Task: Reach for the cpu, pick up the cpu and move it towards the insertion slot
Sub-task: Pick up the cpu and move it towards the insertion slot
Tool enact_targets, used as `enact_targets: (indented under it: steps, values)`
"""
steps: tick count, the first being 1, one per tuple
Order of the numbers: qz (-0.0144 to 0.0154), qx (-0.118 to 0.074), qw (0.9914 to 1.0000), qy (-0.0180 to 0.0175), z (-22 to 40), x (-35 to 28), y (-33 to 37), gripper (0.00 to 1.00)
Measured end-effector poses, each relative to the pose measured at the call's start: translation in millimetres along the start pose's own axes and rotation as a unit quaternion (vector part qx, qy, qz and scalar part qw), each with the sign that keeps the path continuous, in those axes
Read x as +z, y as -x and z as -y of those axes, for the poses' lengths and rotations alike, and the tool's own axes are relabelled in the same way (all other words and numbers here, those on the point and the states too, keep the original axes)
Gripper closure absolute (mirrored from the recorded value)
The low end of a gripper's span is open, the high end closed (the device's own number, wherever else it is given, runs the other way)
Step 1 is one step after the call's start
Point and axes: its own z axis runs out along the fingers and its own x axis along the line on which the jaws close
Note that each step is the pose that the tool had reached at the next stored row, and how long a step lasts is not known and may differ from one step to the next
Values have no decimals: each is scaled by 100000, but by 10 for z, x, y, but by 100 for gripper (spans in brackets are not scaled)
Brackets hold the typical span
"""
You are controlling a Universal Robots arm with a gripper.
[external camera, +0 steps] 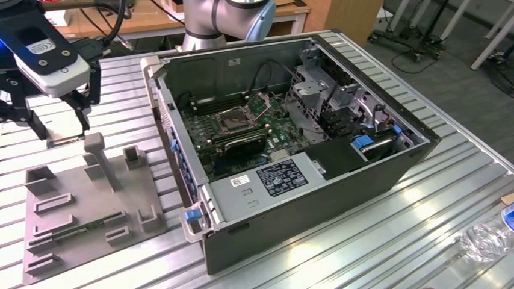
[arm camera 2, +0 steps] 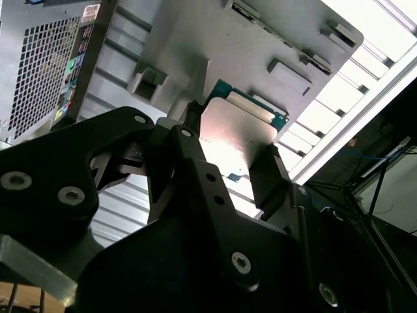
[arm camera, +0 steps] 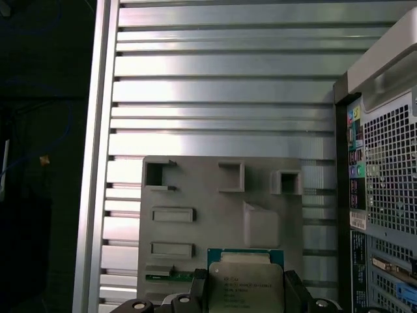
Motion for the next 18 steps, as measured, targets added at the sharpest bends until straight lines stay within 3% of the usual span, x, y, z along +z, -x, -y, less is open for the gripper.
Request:
enact_targets:
  steps: [18]
  values:
    - [-3,0,100000,1,6,2,328,46]
